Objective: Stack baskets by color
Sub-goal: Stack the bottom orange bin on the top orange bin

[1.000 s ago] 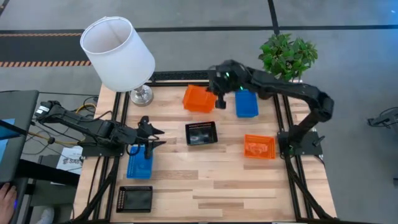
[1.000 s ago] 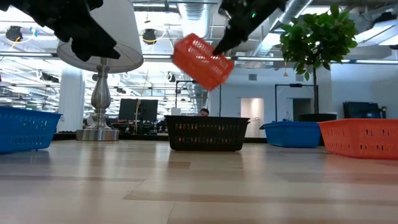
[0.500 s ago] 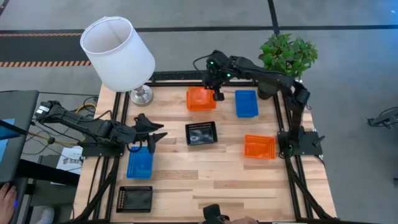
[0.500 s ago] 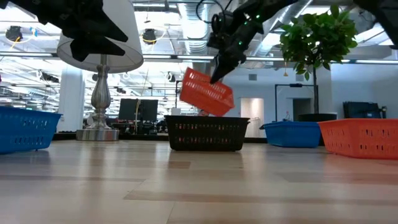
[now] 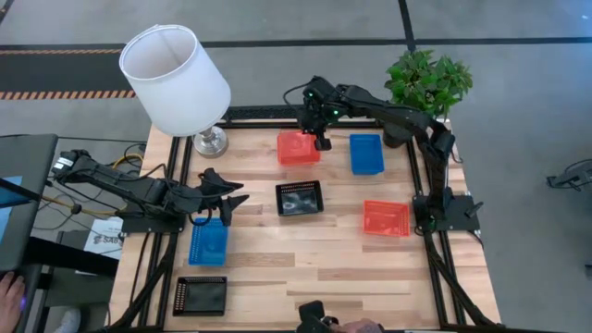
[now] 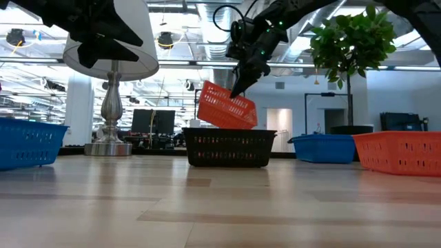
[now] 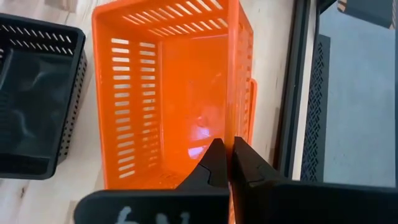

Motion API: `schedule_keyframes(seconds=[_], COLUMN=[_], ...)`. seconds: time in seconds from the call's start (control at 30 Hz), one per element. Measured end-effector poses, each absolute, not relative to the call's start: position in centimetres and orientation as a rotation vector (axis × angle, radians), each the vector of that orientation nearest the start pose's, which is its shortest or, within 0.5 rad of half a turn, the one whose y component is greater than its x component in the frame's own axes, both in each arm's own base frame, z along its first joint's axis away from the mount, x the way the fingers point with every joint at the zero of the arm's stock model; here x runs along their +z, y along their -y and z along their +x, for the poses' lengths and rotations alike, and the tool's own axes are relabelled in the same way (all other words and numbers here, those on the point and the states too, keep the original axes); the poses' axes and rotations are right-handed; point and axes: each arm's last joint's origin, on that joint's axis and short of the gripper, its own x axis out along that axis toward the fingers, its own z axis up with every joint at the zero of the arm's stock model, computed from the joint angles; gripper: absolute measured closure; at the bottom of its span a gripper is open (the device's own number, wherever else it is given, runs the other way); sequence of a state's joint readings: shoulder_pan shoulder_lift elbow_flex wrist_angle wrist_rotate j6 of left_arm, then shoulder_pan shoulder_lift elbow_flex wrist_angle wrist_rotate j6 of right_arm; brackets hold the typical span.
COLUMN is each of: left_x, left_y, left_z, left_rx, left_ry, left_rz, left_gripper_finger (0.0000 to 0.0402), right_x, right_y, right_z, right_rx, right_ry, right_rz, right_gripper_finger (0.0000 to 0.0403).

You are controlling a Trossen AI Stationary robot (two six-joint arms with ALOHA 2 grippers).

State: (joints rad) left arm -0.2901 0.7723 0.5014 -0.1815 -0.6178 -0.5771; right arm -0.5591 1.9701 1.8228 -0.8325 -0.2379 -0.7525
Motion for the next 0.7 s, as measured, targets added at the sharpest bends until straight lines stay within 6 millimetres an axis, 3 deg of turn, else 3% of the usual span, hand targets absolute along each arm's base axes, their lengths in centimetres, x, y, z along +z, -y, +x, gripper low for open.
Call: schedule_keyframes(seconds=[0.37, 0.53, 0.7], left_x=[24.0, 24.0, 24.0], left_y=[3.1, 3.1, 3.1], left_z=[16.3, 16.3, 16.3], left_rx=[0.426, 0.426, 0.416], left_ry=[-0.302, -0.302, -0.307], left_rz=[-0.363, -0.361, -0.362], left_gripper_finger=[0.02, 0.02, 0.02], right_x=[29.0, 27.1, 27.0], right_y=[22.6, 24.0, 24.0], right_z=[36.8, 36.9, 36.9], right_rx=[0.031, 0.001, 0.009], right_ry=[-0.91, -0.953, -0.962], right_rz=[-0.338, -0.293, -0.277], right_gripper_finger=[0.0401, 0.0401, 0.0401])
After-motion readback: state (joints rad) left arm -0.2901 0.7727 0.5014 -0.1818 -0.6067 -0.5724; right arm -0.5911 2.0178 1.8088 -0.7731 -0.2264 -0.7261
